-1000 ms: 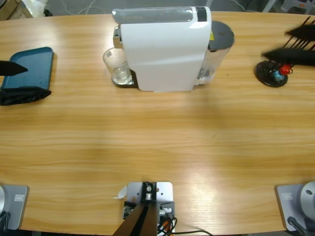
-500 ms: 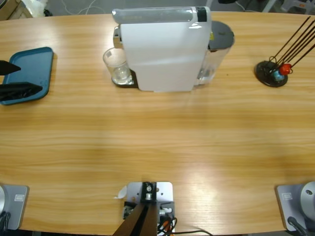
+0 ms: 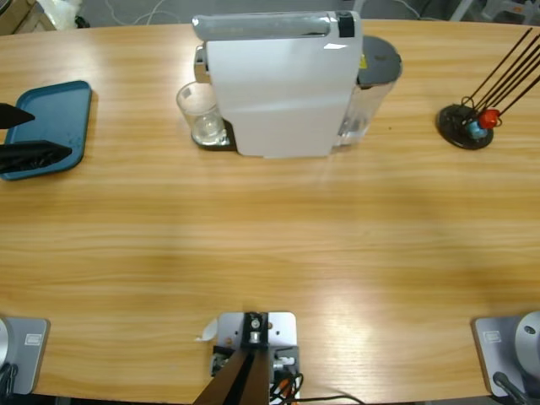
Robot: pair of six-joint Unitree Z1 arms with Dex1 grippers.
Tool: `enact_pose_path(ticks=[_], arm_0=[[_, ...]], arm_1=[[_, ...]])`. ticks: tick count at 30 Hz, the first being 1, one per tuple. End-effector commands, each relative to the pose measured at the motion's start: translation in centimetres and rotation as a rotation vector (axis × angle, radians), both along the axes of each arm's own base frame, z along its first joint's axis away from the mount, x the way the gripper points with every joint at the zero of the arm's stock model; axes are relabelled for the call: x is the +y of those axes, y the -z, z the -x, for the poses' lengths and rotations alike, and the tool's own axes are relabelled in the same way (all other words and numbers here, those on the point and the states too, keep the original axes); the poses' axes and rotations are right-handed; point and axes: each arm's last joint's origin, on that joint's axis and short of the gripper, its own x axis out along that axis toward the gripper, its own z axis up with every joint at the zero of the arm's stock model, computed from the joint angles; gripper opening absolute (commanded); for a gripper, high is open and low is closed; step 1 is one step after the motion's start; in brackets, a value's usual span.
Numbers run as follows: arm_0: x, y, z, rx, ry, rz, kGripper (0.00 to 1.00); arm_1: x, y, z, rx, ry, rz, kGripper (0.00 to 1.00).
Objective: Pour coffee
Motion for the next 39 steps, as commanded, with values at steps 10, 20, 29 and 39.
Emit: enact_pose_path(ticks=[10,20,29,39], arm_0=[[0.2,0.9,0.1,0.027,-0.011,-0.031,0.849],[0.2,0.9,0.0,0.031,-0.011,-0.034,0.849],[0.1,1.0,-0.1,0.035,-0.011,-0.037,0.850],[0.1,1.0,0.0,0.039,-0.008,-0.039,0.850]], arm_1=[[0.9,3.3,-0.8,0.036,0.022,0.129,0.000],[2.2,4.7,0.0,0.072,-0.012,0.145,0.000],[2.0,6.0,0.2,0.090,-0.014,0.157,0.000],[1.0,7.4,1.4,0.110,-0.004,0.161,0.000]])
